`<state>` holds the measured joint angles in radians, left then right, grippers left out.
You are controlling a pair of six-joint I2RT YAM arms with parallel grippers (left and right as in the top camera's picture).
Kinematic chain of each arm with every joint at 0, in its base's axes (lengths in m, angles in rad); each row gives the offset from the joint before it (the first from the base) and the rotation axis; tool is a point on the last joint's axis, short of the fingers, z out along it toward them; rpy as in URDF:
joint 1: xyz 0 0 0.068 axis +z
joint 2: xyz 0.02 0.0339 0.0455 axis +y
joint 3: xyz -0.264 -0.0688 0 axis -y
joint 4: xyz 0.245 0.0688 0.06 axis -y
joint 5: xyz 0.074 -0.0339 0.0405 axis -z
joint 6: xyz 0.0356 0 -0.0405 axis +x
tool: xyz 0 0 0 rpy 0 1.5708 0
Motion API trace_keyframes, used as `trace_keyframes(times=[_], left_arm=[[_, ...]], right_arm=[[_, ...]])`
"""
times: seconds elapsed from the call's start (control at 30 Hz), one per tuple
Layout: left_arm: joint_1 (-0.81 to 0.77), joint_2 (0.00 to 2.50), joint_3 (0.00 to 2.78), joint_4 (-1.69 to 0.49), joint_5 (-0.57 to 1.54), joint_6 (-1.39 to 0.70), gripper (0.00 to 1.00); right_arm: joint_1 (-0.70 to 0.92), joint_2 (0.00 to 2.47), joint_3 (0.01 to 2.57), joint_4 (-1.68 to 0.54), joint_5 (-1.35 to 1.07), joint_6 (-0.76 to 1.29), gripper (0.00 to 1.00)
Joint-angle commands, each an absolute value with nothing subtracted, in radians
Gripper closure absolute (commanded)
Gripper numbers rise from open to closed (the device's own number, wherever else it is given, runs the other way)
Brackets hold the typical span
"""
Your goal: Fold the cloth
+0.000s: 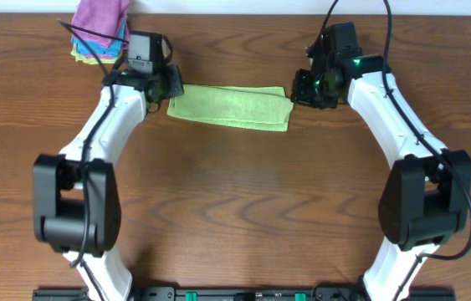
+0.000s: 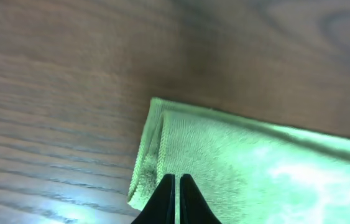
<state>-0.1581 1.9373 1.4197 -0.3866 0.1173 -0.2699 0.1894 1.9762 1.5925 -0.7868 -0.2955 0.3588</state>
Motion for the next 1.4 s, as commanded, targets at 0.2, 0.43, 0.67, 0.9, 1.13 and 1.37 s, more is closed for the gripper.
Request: trace_keyframes(times=[0.2, 0.43, 0.67, 0.9, 1.13, 1.37], left_arm=[[-0.218, 2.061, 1.431, -0.336, 0.056, -0.220, 0.94], [-0.223, 2.137, 1.431, -0.317, -0.009, -0.221, 0.94], [-0.224, 2.148, 1.431, -0.466, -0.007, -0.220, 0.94], [-0.224, 2.148, 1.431, -0.617, -0.008, -0.225, 0.94], [-0.224, 2.148, 1.431, -0.614, -0.007, -0.225, 0.94], [-0.224, 2.148, 1.431, -0.605, 0.001, -0.225, 0.94]], right_arm=[[0.206, 1.970, 1.602, -0.810, -0.296, 0.308, 0.99], [0.206, 1.970, 1.602, -0.820, -0.296, 0.308, 0.99], [0.202, 1.970, 1.602, -0.824, -0.294, 0.282, 0.98], [0.185, 1.971, 1.602, -0.850, -0.292, 0.243, 0.54], [0.106, 2.034, 1.602, -0.773, -0.590, 0.159, 0.01], [0.033, 2.163, 1.602, -0.690, -0.839, 0.160, 0.01]])
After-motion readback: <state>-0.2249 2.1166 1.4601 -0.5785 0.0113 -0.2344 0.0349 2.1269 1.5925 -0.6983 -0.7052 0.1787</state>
